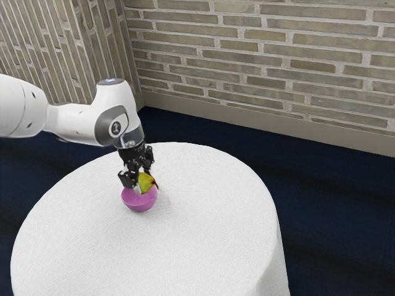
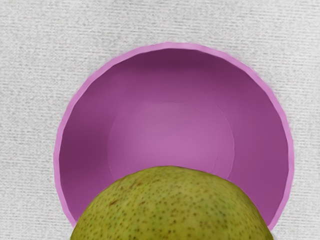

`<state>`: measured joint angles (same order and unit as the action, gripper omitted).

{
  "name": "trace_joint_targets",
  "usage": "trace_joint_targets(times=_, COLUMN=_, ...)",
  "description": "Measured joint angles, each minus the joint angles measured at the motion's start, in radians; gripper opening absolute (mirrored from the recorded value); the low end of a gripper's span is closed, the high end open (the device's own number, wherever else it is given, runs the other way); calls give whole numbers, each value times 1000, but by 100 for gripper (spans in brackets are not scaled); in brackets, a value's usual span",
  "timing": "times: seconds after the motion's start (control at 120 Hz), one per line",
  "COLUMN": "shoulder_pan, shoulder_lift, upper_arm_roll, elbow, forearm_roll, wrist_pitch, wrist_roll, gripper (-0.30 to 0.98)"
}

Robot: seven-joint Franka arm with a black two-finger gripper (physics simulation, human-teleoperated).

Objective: Place the pear in the bowl.

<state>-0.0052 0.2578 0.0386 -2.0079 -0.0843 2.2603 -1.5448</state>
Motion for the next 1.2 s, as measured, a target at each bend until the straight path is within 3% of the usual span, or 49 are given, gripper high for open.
trace_joint_targets(times=0.125, shoulder_pan=32, shoulder_lift=10, upper_arm_roll=-3, elbow=12, forearm_roll=0, wrist_pitch=-3, wrist_roll=-1, gripper=20)
trace_joint_targets(times=0.3, shoulder_pan=35, shoulder_lift=16, upper_arm_roll=-3, elbow=15, forearm_roll=0, wrist_pitch=-2, wrist_roll=-1, gripper=39)
trace_joint_targets(times=0.6, shoulder_pan=34, shoulder_lift=18, upper_arm_roll=-5, elbow=15, forearm_roll=0, wrist_pitch=1, wrist_roll=0, gripper=58)
trace_joint_targets(times=0.817, shoulder_pan=12, shoulder_lift=-124, upper_arm_roll=-32, elbow=8, forearm_roll=5, wrist_pitch=-47, wrist_roll=51, gripper=63)
trace_joint_targets(times=0.967, shoulder_pan=8, shoulder_lift=-207, upper_arm_roll=-30, elbow=53, forearm_roll=-2, wrist_pitch=-160, wrist_roll=247, gripper=65)
trace_joint_targets(times=1.117, shoulder_pan=5, shoulder_lift=-214, upper_arm_roll=-12, elbow=342, forearm_roll=-19, wrist_pitch=-345, wrist_roll=540, gripper=66)
trace_joint_targets(times=1.2, shoulder_pan=-14, shoulder_lift=-215, upper_arm_roll=21, elbow=427, forearm_roll=-23, wrist_pitch=-439, wrist_roll=694, gripper=66)
